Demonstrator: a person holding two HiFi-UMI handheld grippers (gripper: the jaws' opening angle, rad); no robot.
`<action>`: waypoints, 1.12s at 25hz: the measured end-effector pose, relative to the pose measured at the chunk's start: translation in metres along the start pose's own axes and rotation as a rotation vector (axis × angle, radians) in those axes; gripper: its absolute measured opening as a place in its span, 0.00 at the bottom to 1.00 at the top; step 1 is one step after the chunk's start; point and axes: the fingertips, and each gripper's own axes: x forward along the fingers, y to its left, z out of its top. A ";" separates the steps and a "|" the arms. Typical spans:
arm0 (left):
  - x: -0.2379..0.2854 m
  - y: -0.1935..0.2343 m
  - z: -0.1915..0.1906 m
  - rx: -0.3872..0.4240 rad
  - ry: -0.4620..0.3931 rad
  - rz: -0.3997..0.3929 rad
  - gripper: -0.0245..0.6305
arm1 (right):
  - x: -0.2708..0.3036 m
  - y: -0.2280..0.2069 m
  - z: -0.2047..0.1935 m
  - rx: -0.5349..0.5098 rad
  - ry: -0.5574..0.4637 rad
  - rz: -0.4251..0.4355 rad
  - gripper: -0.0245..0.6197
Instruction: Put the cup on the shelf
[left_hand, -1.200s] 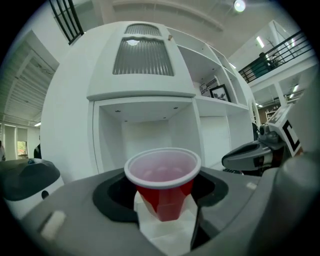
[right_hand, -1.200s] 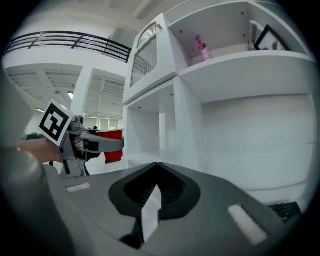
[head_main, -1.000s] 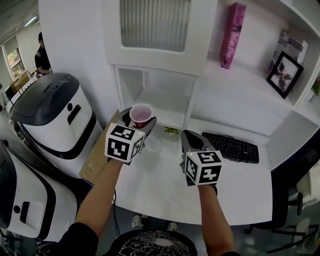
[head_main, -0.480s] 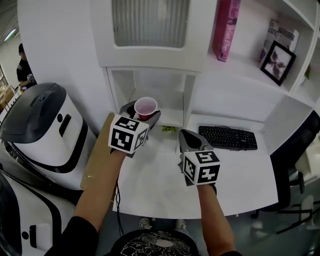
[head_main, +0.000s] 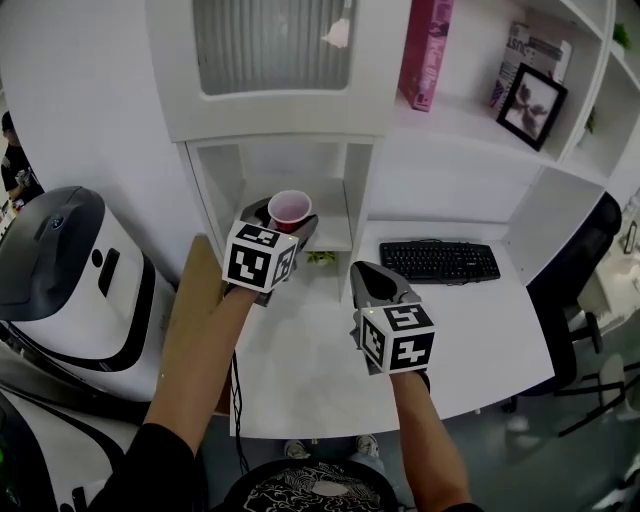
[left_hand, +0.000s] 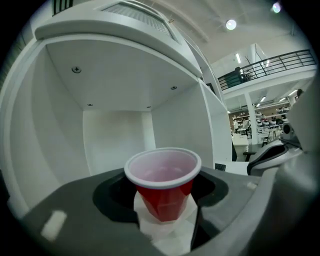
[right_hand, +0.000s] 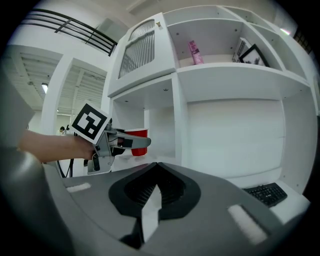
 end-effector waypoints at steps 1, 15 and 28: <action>0.003 0.001 -0.001 0.003 0.004 -0.005 0.67 | -0.001 0.000 0.000 0.001 -0.001 -0.007 0.08; 0.035 0.004 -0.015 0.031 0.070 -0.043 0.67 | -0.008 -0.014 -0.008 0.027 -0.001 -0.097 0.08; 0.038 0.005 -0.019 0.038 0.104 -0.051 0.68 | -0.015 -0.013 -0.012 0.031 0.003 -0.127 0.08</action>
